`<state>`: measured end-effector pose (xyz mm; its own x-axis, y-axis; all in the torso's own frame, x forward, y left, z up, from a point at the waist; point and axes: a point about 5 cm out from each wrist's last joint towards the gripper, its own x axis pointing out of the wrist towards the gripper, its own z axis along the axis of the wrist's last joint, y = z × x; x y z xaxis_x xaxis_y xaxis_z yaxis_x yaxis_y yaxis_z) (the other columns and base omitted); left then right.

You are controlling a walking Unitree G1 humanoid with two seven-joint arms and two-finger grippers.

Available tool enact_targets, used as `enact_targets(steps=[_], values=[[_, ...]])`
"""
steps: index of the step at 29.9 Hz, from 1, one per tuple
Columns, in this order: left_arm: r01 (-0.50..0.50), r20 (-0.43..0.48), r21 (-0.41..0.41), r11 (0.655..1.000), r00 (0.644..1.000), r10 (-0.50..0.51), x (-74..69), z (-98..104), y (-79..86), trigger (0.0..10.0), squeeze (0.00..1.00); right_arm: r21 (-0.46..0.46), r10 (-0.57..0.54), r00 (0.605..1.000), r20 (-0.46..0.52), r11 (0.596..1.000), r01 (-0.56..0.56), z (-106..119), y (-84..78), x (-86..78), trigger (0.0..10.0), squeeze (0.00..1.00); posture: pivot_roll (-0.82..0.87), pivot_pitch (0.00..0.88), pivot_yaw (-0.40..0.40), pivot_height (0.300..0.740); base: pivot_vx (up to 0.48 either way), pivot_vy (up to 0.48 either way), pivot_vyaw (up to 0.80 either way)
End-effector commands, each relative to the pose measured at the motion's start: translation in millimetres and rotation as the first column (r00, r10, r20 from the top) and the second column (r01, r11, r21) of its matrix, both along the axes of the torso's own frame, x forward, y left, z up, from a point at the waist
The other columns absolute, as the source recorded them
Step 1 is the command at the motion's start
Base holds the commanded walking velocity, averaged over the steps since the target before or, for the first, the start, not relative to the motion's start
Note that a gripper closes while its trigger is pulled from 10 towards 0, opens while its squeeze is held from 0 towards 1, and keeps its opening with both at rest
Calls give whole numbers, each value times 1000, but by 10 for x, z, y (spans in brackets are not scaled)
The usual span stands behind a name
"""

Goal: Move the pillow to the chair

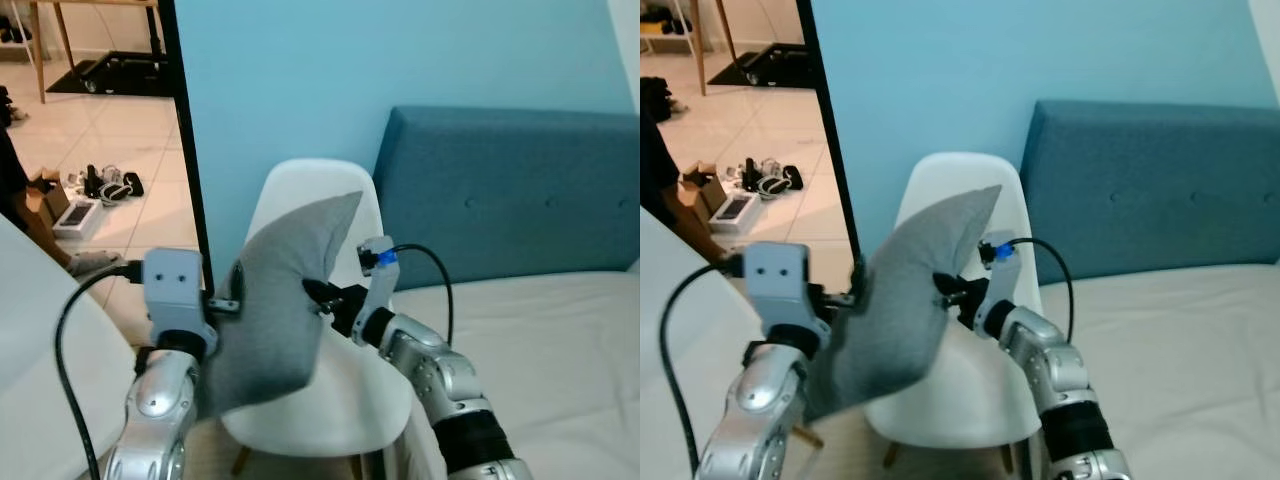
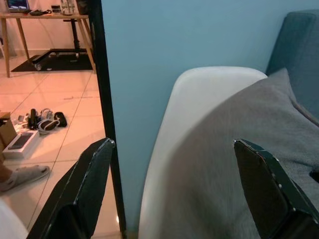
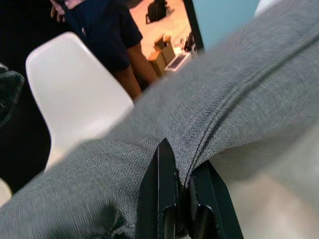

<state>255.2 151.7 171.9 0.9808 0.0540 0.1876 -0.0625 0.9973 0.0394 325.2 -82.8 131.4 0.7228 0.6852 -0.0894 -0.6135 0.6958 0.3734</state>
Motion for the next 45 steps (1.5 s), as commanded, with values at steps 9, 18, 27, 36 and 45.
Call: enact_targets(steps=[9,18,27,36,45], values=[[-12,-16,28,1000,1000,13,-2,-13,8,10000,0,7,-19,1000,6,1000,19,79,-4,46,10000,0,90,0,-112,705,0,0,0],[-47,13,154,987,999,46,57,33,168,10000,0,61,-50,998,-36,997,52,108,-7,119,10000,0,81,0,-106,680,0,0,0],[-210,-71,86,974,974,216,7,-146,631,10000,0,89,-174,977,-121,979,185,67,-105,314,10000,0,99,0,-124,650,0,0,0],[-245,-56,86,966,967,250,-72,-85,692,10000,0,65,-264,955,-136,959,274,75,-229,426,10000,0,112,0,-141,620,0,0,0],[-249,-43,110,962,966,255,-123,-15,760,10000,0,-2,-344,926,-157,937,348,70,-255,552,10000,0,124,0,-150,595,0,0,0]])
